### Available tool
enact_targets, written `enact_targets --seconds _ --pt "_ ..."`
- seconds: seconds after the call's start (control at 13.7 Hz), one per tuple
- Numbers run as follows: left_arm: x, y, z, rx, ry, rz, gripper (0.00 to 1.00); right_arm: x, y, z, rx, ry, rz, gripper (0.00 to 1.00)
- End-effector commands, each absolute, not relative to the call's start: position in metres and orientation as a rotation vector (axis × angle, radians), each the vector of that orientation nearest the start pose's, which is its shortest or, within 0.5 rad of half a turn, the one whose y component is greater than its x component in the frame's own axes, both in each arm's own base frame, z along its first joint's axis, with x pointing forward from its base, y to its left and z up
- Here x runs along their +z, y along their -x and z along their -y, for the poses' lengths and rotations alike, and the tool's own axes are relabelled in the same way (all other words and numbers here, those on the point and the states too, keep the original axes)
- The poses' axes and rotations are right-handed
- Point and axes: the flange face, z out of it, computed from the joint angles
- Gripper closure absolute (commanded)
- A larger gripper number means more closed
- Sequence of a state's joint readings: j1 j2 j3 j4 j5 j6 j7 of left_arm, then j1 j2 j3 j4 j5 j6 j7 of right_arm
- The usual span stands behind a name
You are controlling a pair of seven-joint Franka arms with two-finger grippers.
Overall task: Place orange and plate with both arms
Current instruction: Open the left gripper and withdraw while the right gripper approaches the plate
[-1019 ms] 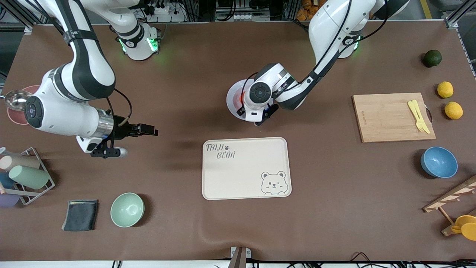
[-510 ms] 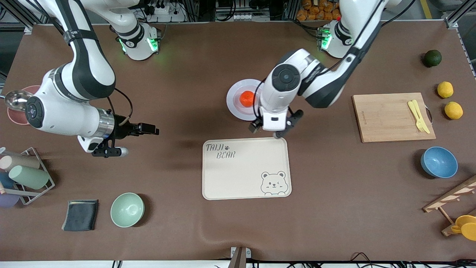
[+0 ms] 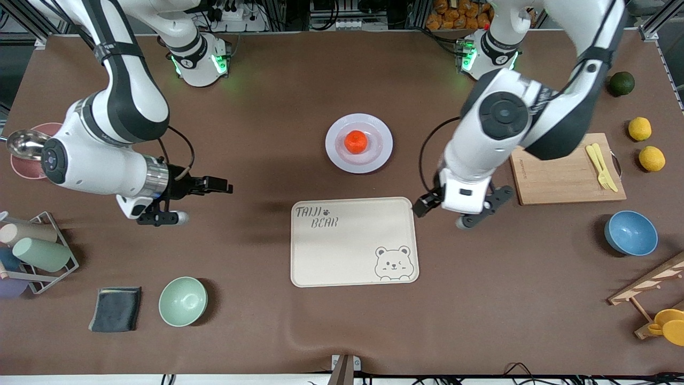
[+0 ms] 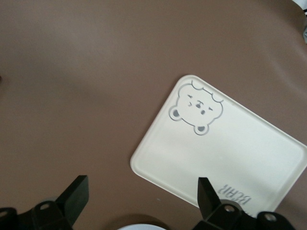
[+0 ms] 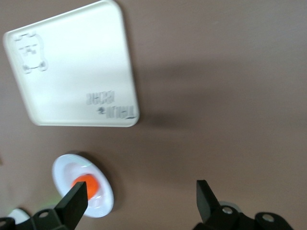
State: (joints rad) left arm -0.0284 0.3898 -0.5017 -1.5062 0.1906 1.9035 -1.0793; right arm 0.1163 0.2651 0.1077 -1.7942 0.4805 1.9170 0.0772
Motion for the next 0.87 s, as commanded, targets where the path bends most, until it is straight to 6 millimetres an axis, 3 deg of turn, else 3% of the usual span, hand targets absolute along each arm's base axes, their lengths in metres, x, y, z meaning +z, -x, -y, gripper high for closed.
enact_targets --seconds 0.0,0.22,0.36,0.51,0.66,0.8 --pt "0.510 -0.603 0.243 -0.112 3.067 0.567 0.00 0.379 -0.589 -0.189 0.346 2.631 -0.085 0.00" --pt "0.536 -0.599 0.210 -0.108 3.062 0.478 0.00 0.348 -0.585 -0.213 0.405 2.637 -0.054 0.00" --pt "0.550 -0.589 0.204 -0.080 3.048 0.479 0.00 0.341 -0.582 -0.220 0.428 2.634 -0.045 0.00" --pt "0.558 -0.584 0.197 -0.058 3.034 0.494 0.00 0.321 -0.574 -0.221 0.482 2.594 -0.094 0.00" --pt "0.576 -0.581 0.175 -0.058 3.092 0.400 0.00 0.303 -0.565 -0.219 0.491 2.564 -0.161 0.00" --pt "0.589 -0.585 0.125 -0.026 3.142 0.426 0.00 0.278 -0.548 -0.224 0.522 2.533 -0.220 0.00"
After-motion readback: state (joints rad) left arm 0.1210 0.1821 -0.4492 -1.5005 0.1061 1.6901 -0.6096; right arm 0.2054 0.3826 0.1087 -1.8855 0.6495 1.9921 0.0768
